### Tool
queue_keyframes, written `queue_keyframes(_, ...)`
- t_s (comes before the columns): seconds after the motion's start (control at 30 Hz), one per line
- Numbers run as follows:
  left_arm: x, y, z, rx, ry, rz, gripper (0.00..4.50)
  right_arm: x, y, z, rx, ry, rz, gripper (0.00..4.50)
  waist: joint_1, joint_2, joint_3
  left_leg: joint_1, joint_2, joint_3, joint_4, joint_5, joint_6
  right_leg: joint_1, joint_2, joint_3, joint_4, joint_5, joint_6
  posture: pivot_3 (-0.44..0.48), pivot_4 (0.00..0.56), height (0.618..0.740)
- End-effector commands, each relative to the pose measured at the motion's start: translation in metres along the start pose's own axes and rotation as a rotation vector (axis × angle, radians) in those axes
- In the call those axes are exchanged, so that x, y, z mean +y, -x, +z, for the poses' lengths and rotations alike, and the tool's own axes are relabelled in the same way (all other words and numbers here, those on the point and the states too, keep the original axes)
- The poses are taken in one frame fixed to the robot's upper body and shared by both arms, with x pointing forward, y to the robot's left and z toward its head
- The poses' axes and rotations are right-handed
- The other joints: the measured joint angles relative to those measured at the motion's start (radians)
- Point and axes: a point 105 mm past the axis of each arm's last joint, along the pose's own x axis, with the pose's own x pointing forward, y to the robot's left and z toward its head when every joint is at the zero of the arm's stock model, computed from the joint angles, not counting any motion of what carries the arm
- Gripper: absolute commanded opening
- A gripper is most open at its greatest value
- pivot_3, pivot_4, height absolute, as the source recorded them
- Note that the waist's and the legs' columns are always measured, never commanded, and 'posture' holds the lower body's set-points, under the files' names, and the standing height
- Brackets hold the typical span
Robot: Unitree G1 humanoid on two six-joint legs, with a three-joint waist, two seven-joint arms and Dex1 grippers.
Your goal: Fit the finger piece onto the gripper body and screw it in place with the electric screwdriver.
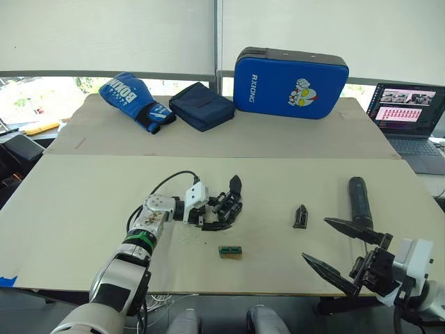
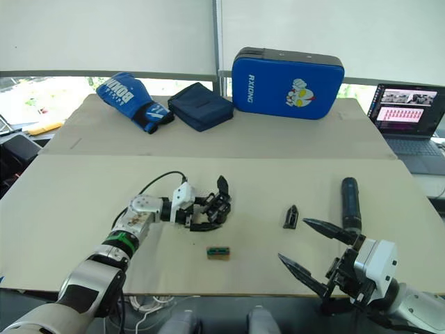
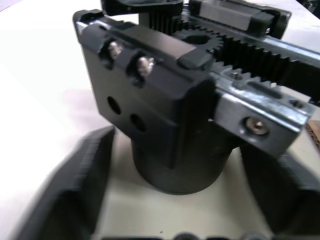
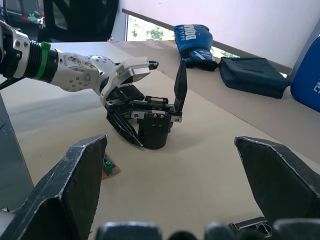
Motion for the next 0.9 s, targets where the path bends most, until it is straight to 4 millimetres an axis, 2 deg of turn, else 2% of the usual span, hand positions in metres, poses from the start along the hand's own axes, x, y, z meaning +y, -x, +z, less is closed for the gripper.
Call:
queue_keyframes(0.03, -0.002, 0.001, 0.003, -0.039, -0.012, 0.004, 2.28, 0.003, -0.002, 0.009, -0.021, 0.025, 0.01, 4.5, -0.001, 0.0, 0.0, 0.0, 0.0, 0.0, 0.0, 0.0, 0.0, 0.0, 0.0, 0.0, 0.0, 0.0, 0.0, 0.0, 0.15, 0.74)
queue_keyframes(0.2, 0.002, 0.014, 0.018, -0.137, -0.02, 0.145, 2.28, 0.002, -0.001, 0.008, -0.02, 0.026, 0.008, 4.5, -0.007, 0.0, 0.0, 0.0, 0.0, 0.0, -0.001, 0.0, 0.0, 0.0, 0.0, 0.001, 0.0, 0.0, -0.001, 0.0, 0.15, 0.74)
queue_keyframes(0.37, 0.0, 0.021, 0.032, -0.152, 0.003, 0.371, 2.28, 0.003, 0.0, 0.007, -0.018, 0.024, 0.008, 4.5, -0.003, 0.0, 0.0, 0.0, 0.001, 0.0, -0.001, 0.0, 0.0, -0.002, 0.0, 0.002, 0.001, 0.002, -0.003, 0.0, 0.15, 0.74)
queue_keyframes(0.53, -0.011, 0.011, 0.031, -0.099, 0.062, 0.454, 2.28, 0.004, 0.0, 0.006, -0.02, 0.017, 0.012, 4.5, 0.006, 0.0, 0.0, 0.0, 0.0, 0.0, 0.0, 0.0, 0.0, -0.002, 0.0, 0.002, 0.001, 0.0, 0.0, 0.0, 0.15, 0.74)
queue_keyframes(0.77, -0.02, -0.004, 0.028, -0.065, 0.063, 0.463, 2.28, 0.003, -0.001, 0.005, -0.021, 0.018, 0.02, 4.5, 0.008, 0.0, 0.0, 0.0, 0.0, 0.0, 0.0, 0.0, 0.0, -0.002, 0.0, 0.002, 0.001, 0.001, -0.001, 0.0, 0.15, 0.74)
queue_keyframes(0.9, -0.02, -0.003, 0.023, -0.03, 0.048, 0.494, 2.28, 0.003, -0.001, 0.005, -0.021, 0.019, 0.021, 4.5, 0.007, 0.0, 0.0, 0.0, 0.0, 0.0, 0.0, 0.0, 0.0, -0.002, 0.0, 0.002, 0.001, 0.001, -0.001, 0.0, 0.15, 0.74)
